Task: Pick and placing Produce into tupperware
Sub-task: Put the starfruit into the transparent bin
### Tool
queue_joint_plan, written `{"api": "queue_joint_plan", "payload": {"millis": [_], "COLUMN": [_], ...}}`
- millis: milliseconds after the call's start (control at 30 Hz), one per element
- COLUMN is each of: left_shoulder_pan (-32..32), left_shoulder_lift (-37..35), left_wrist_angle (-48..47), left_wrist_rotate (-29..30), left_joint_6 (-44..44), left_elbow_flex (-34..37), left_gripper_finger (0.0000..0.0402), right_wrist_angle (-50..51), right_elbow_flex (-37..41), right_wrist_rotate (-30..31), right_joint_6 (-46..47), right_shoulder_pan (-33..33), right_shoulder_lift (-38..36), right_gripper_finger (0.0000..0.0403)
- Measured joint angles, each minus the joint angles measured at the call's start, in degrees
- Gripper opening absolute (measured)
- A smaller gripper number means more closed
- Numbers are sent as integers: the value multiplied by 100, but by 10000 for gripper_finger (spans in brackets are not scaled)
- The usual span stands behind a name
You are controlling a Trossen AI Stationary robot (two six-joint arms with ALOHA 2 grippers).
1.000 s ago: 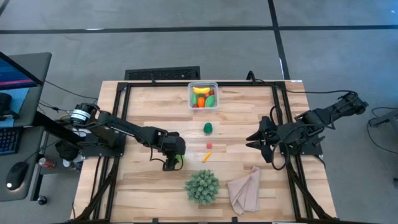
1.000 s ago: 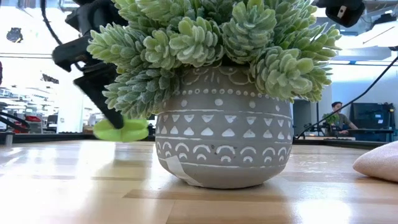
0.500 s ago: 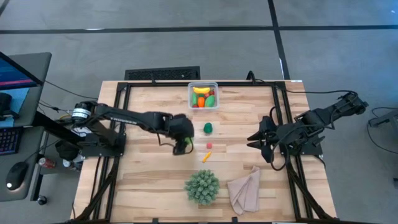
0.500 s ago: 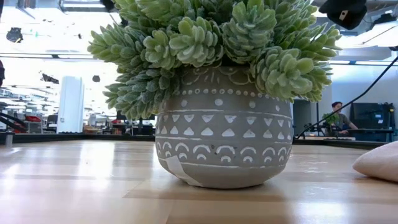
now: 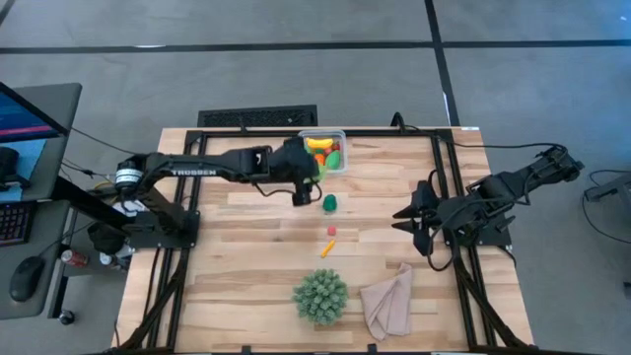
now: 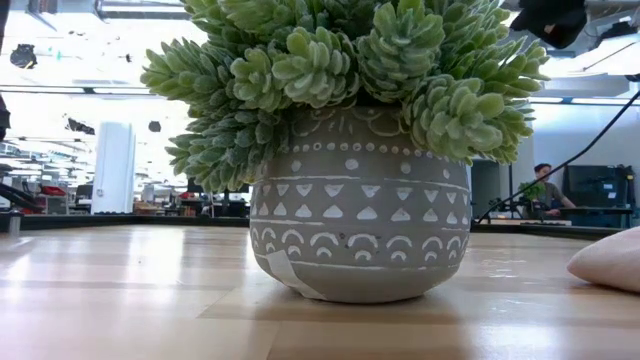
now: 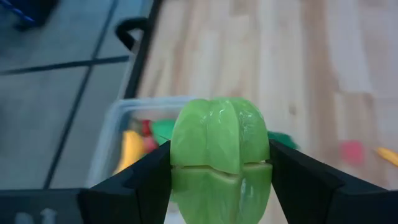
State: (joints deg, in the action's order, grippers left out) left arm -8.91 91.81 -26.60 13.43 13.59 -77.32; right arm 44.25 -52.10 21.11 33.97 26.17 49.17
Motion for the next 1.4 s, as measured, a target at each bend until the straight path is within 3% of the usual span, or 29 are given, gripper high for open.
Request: {"api": "queue_joint_plan", "payload": {"millis": [267,600,800,1000,1400], "left_shoulder_pan": [-654,-1622,-2045,-2245,-2466], "left_shoulder_lift": [20,22,174,773,1567], "left_wrist_angle": [383,811,1224,1460,1368], "left_wrist_rotate": [-33,-1129,-1593,-2151,-2462], "left_joint_6": [79,-324,-363,-493,-1061], "left_elbow_flex": [0,0,-2,0,7], "left_gripper_finger": [226,226,226,226,226], "right_wrist_angle": [77,72,19,-137,-328], "right_elbow_flex": [0,0,0,0,0], "right_wrist_rotate": [545,1505,1518,1510,1485], "right_joint_6": [-11,-12,-1,8,161], "right_shoulder_pan": [-4,-66,-457,-817,-944], "right_shoulder_lift": [-1,-1,1,-1,122], "right_gripper_finger": [118,118,118,118,118]}}
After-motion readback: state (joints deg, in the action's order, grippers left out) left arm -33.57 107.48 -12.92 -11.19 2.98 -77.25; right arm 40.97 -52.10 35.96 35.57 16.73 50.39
